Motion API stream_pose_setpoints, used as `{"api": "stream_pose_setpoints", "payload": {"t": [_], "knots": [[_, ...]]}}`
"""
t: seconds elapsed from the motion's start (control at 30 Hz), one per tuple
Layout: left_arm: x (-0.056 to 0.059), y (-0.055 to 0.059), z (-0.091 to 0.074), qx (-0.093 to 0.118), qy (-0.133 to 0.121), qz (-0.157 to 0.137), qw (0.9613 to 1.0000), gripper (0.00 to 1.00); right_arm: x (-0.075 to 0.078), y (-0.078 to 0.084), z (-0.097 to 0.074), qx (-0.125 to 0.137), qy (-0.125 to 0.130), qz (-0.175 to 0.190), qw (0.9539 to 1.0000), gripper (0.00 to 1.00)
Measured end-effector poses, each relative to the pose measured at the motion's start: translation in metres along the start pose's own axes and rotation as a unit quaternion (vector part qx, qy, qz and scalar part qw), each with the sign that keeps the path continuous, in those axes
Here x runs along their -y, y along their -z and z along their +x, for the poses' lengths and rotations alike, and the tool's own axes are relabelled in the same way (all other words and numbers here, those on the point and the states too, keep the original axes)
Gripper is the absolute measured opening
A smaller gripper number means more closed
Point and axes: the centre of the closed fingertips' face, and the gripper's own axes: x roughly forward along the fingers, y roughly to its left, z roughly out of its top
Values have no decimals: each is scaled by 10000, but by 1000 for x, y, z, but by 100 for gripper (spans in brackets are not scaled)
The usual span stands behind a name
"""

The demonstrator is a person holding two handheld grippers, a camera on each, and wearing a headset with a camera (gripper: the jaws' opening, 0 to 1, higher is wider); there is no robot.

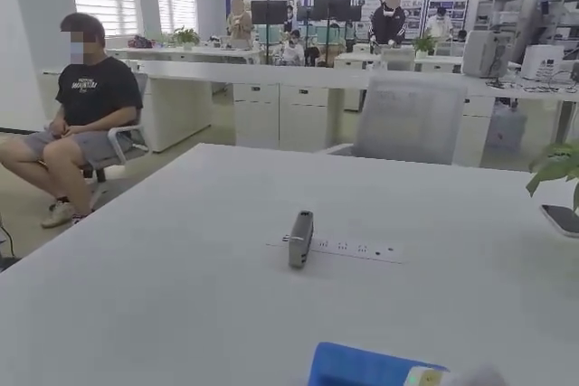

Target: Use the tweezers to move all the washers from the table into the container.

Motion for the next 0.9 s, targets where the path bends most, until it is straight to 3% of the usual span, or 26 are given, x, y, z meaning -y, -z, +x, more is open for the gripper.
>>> {"api": "stream_pose_setpoints", "payload": {"t": [0.2, 0.33, 0.5, 0.53, 0.57, 0.77, 0.9], "knots": [[2, -1, 1, 5, 32, 7, 10000, 63, -15, 3, 1, -167, -26, -667, 9976, 4], [3, -1, 2, 2, 53, 22, 10000, 63, -26, 7, 2, -274, -56, -1126, 9932, 4], [4, -1, 2, 4, 57, 25, 10000, 63, -34, 9, 4, -329, -50, -1589, 9867, 4], [3, -1, 2, 5, 52, 22, 10000, 63, -33, 8, 4, -344, 26, -1839, 9823, 4], [3, 0, 2, 2, 52, 20, 10000, 63, -33, 7, 4, -362, 69, -1913, 9808, 3], [2, -1, 0, 6, 32, 23, 10000, 62, -38, -7, -1, -115, 51, -1632, 9865, 3], [1, 0, 0, 4, 32, 4, 10000, 61, -34, -27, -11, 256, 60, -1316, 9910, 3]]}}
